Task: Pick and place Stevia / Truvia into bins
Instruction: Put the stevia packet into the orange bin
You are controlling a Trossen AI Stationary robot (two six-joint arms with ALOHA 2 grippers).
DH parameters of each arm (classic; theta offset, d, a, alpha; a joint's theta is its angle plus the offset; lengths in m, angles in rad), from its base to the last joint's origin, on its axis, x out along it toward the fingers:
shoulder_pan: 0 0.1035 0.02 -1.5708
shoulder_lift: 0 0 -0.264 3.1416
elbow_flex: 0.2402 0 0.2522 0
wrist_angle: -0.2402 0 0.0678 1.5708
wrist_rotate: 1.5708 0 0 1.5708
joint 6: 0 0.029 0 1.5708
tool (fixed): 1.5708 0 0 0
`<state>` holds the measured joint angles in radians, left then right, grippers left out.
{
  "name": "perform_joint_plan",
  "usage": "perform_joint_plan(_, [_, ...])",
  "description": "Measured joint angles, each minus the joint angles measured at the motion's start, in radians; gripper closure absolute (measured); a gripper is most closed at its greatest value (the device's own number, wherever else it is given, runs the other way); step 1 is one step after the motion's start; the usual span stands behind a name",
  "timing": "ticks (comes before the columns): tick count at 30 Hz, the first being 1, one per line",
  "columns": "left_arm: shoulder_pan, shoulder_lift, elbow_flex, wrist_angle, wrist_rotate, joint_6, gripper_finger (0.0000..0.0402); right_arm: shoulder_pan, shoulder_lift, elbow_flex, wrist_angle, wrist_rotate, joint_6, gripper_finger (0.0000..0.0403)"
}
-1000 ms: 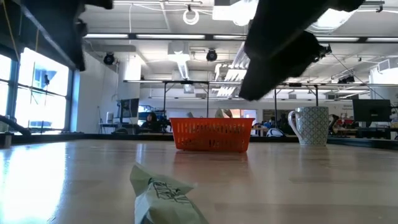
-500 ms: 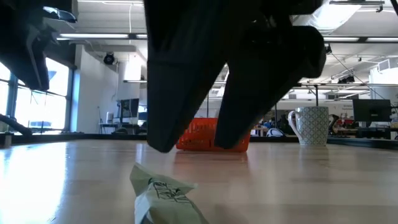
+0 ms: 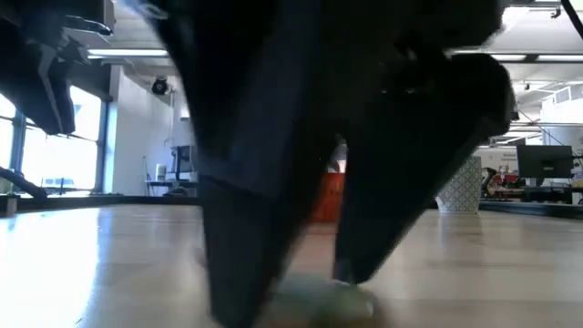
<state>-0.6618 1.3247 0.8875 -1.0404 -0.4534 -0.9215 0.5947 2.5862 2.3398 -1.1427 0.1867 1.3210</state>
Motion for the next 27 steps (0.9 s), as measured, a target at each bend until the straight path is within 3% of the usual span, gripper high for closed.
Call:
perform_joint_plan(6, [0.000,0.000,0.000,-0.010,-0.014,0.000,0.0229,-0.007,0.011,0.003,-0.030,-0.007,-0.008,0.0192])
perform_joint_plan(15, [0.000,0.000,0.000,-0.014,-0.019,-0.010,0.0229,-0.109,0.018,0.005,-0.089,0.013,-0.111,0.0387])
perform_joint_plan(19, [-0.010,0.000,0.000,-0.042,0.020,-0.061,0.0229,-0.173,-0.009,-0.001,-0.100,0.024,-0.217,0.0384])
perform_joint_plan(27, [-0.165,0.000,0.000,-0.062,0.032,-0.316,0.0229,-0.310,-0.181,0.002,-0.277,0.250,-0.430,0.0394])
